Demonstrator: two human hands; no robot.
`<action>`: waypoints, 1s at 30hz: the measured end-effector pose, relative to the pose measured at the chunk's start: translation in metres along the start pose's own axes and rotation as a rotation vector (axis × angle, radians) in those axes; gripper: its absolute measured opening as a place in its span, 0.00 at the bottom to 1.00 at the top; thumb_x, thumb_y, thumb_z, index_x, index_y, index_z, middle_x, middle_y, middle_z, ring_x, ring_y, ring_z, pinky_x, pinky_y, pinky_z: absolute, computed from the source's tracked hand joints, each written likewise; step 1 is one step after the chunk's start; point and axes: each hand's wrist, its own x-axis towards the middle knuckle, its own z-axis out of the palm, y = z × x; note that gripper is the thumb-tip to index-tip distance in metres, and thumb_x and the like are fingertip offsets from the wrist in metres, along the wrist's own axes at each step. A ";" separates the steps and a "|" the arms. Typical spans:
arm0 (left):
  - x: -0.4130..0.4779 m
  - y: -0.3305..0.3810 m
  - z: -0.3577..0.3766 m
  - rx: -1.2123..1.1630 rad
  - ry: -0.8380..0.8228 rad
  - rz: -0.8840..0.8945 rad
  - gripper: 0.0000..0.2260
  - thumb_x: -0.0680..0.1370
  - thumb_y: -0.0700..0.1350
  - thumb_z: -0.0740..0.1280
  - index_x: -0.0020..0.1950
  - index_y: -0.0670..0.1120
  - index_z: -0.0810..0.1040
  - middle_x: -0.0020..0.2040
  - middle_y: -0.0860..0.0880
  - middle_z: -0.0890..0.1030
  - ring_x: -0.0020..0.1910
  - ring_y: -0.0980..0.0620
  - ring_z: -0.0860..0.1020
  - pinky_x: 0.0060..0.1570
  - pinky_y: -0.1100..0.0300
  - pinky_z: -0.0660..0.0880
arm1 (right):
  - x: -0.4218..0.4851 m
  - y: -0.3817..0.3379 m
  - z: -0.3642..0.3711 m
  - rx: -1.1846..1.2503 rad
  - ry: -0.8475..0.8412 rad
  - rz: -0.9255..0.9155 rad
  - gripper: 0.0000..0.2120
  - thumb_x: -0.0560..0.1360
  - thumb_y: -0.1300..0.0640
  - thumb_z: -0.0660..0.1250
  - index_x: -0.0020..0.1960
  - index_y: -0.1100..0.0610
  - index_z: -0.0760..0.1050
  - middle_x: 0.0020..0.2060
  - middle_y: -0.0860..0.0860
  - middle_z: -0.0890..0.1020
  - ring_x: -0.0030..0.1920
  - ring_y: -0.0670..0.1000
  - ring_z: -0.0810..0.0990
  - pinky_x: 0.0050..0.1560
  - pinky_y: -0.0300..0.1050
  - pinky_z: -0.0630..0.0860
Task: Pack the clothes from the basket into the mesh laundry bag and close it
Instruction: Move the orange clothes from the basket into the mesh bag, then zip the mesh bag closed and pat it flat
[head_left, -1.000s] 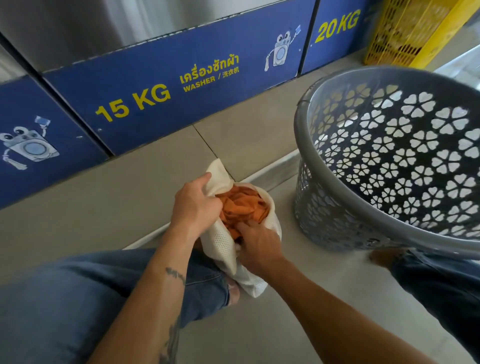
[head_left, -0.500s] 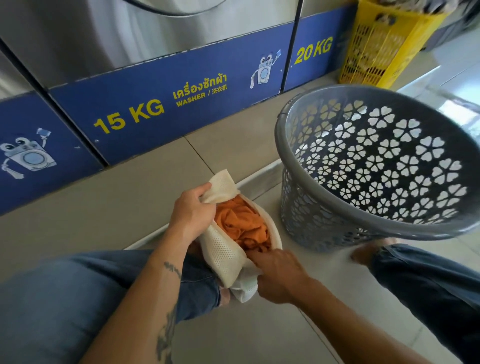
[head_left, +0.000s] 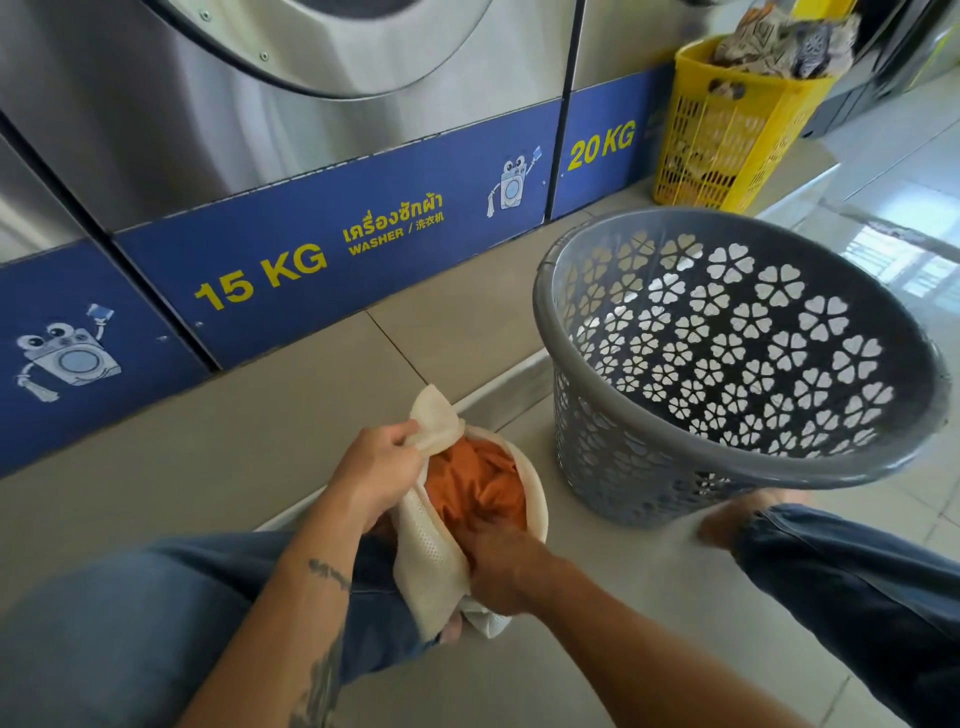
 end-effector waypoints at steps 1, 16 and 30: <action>-0.001 0.001 0.000 0.004 0.000 -0.009 0.28 0.74 0.39 0.59 0.74 0.52 0.71 0.70 0.48 0.75 0.63 0.43 0.76 0.65 0.46 0.74 | 0.001 -0.001 0.001 -0.004 -0.012 0.004 0.35 0.81 0.49 0.63 0.83 0.47 0.50 0.80 0.55 0.59 0.80 0.59 0.55 0.81 0.55 0.49; 0.027 0.001 0.006 0.191 0.127 -0.096 0.07 0.76 0.43 0.65 0.46 0.48 0.83 0.46 0.47 0.83 0.45 0.47 0.81 0.51 0.49 0.81 | 0.048 0.029 -0.107 0.481 0.498 0.174 0.22 0.76 0.64 0.62 0.65 0.46 0.77 0.61 0.51 0.79 0.60 0.53 0.78 0.58 0.46 0.77; 0.059 -0.004 0.027 0.259 0.081 0.378 0.23 0.79 0.39 0.62 0.72 0.56 0.69 0.69 0.55 0.68 0.69 0.53 0.66 0.60 0.62 0.65 | 0.074 0.040 -0.071 0.573 0.444 -0.010 0.09 0.79 0.58 0.67 0.54 0.50 0.85 0.41 0.38 0.81 0.41 0.33 0.76 0.37 0.23 0.68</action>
